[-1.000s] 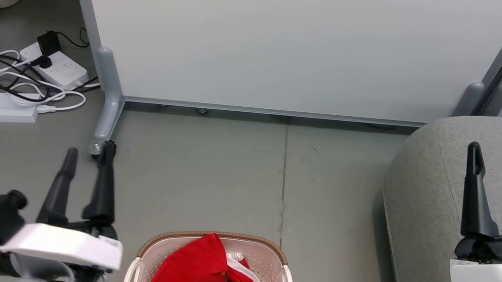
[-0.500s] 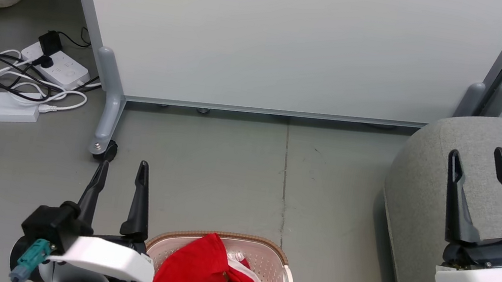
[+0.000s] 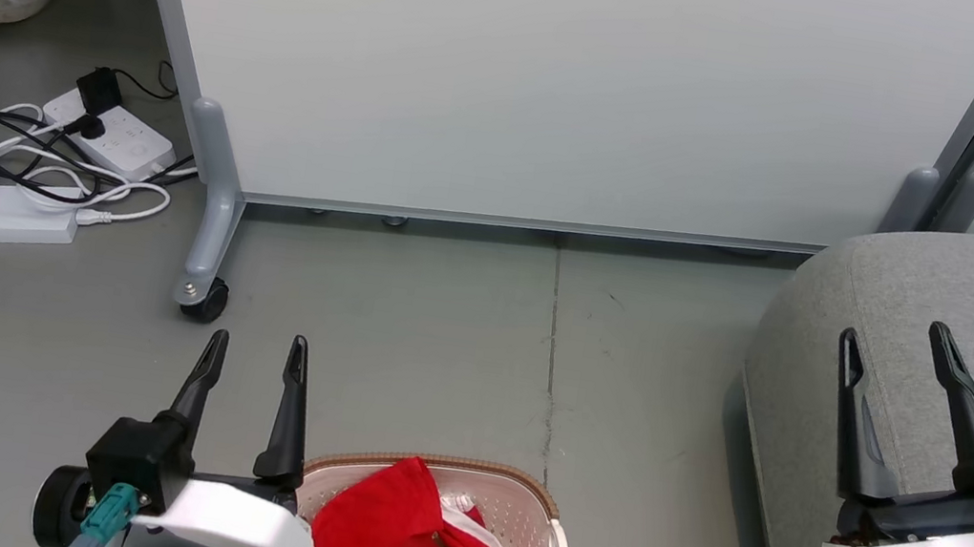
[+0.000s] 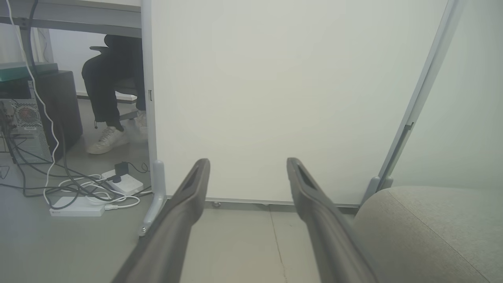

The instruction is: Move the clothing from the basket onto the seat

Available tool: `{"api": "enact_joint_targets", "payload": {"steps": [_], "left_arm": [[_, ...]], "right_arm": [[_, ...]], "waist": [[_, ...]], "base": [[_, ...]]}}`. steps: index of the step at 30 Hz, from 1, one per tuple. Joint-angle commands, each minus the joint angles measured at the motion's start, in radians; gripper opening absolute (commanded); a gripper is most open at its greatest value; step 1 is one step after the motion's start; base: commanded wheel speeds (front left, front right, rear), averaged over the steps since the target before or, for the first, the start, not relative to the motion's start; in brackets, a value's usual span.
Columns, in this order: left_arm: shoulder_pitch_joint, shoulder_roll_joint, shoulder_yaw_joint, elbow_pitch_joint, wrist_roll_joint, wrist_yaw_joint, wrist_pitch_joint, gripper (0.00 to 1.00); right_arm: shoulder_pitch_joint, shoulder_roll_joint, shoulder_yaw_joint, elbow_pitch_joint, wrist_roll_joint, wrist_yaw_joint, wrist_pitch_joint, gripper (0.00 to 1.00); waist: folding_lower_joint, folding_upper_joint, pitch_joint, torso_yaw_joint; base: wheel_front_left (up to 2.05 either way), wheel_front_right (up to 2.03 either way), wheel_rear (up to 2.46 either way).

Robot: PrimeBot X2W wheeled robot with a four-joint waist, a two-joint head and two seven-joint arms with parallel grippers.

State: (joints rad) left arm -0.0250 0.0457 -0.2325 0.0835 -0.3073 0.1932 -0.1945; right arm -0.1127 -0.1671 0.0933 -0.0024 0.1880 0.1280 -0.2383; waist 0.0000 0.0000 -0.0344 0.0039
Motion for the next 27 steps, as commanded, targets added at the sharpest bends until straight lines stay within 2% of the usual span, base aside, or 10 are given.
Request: {"api": "enact_joint_targets", "payload": {"steps": [1,7,17,24,27], "left_arm": [[-0.010,0.004,-0.001,0.000,0.025,-0.002,-0.009,1.00],[-0.014,0.005,-0.009,-0.001,0.056,0.007,-0.023,1.00],[-0.002,0.006,-0.034,-0.004,0.140,0.019,-0.047,1.00],[0.004,0.006,-0.044,-0.002,0.183,0.015,-0.060,1.00],[0.006,0.006,-0.064,0.020,0.206,0.000,-0.070,1.00]], "right_arm": [[-0.002,-0.004,-0.007,-0.003,-0.031,0.004,-0.008,1.00],[0.000,-0.002,-0.020,-0.007,-0.083,0.004,-0.012,1.00],[-0.002,0.003,-0.021,-0.020,-0.188,0.003,-0.020,1.00],[0.015,0.020,-0.045,0.000,-0.238,0.003,-0.023,1.00],[0.026,0.050,-0.080,0.040,-0.258,0.004,-0.027,1.00]], "waist": [[0.0000,0.0000,-0.001,0.000],[0.0000,0.0000,-0.007,0.019],[0.0000,0.0000,-0.017,0.120],[0.0000,0.0000,-0.015,0.129],[0.0000,0.0000,-0.003,0.119]], "base": [[0.00,0.00,0.00],[0.00,0.00,0.00],[0.00,0.00,0.00],[0.00,0.00,0.00],[0.00,0.00,0.00]]}}
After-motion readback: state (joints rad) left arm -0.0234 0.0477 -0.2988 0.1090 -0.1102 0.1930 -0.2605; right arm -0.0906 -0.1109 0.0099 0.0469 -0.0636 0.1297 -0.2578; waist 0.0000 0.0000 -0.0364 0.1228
